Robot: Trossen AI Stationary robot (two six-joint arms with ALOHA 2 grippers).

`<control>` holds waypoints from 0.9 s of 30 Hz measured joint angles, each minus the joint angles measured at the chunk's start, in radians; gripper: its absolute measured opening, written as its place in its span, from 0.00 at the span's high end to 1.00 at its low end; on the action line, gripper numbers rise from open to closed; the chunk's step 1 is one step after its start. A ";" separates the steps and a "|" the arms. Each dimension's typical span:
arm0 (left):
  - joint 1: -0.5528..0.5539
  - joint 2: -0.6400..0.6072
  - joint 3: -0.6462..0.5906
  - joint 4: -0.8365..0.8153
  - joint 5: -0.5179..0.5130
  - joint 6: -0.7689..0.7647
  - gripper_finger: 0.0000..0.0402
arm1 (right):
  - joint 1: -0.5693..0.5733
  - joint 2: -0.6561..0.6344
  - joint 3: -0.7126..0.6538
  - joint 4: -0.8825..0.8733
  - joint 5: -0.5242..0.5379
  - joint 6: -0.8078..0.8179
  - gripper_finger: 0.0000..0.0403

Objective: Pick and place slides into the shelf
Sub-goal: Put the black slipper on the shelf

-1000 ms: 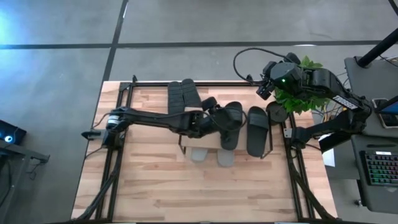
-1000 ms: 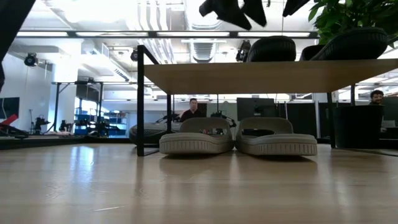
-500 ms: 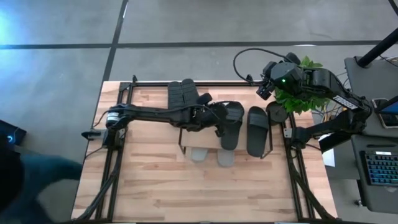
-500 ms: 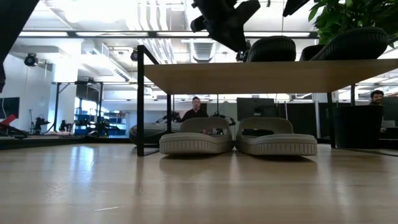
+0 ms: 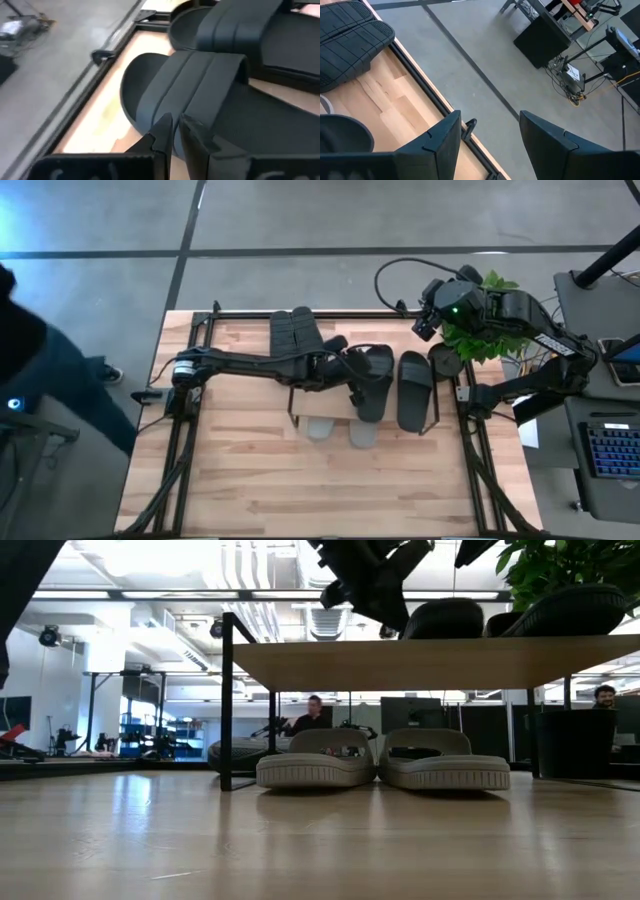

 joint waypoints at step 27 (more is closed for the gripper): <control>-0.022 -0.130 -0.001 -0.262 -0.249 0.061 0.94 | 0.000 -0.002 -0.011 -0.039 -0.003 0.018 0.52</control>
